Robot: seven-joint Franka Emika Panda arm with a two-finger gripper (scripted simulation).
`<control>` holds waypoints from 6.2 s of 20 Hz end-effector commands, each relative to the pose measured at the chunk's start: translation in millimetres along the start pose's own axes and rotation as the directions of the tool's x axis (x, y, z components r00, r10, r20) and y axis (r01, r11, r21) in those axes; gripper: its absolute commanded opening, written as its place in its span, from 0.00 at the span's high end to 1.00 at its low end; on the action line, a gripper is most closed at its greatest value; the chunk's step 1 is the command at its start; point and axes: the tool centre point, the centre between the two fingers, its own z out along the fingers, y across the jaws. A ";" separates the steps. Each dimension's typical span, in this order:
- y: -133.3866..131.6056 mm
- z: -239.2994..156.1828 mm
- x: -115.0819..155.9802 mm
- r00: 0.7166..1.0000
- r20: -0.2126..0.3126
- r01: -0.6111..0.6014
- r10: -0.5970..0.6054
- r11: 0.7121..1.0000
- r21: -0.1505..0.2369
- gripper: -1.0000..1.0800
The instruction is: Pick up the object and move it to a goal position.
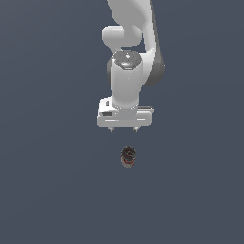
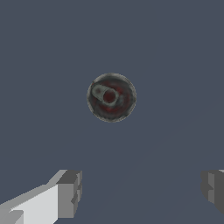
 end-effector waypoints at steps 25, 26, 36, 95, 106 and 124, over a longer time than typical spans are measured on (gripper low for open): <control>-1.7 13.7 7.2 0.995 0.017 -0.095 0.095 0.995 -0.011 0.04; -2.3 15.1 9.7 0.994 0.017 -0.111 0.111 0.994 -0.010 0.04; -11.3 37.2 42.6 0.945 0.024 -0.327 0.327 0.945 -0.001 0.04; -20.7 65.0 59.9 0.871 0.033 -0.491 0.491 0.871 0.002 1.00; -18.9 -51.6 47.6 0.871 0.033 -0.491 0.491 0.871 0.003 1.00; -16.2 -255.9 30.9 0.870 0.032 -0.492 0.491 0.871 0.002 1.00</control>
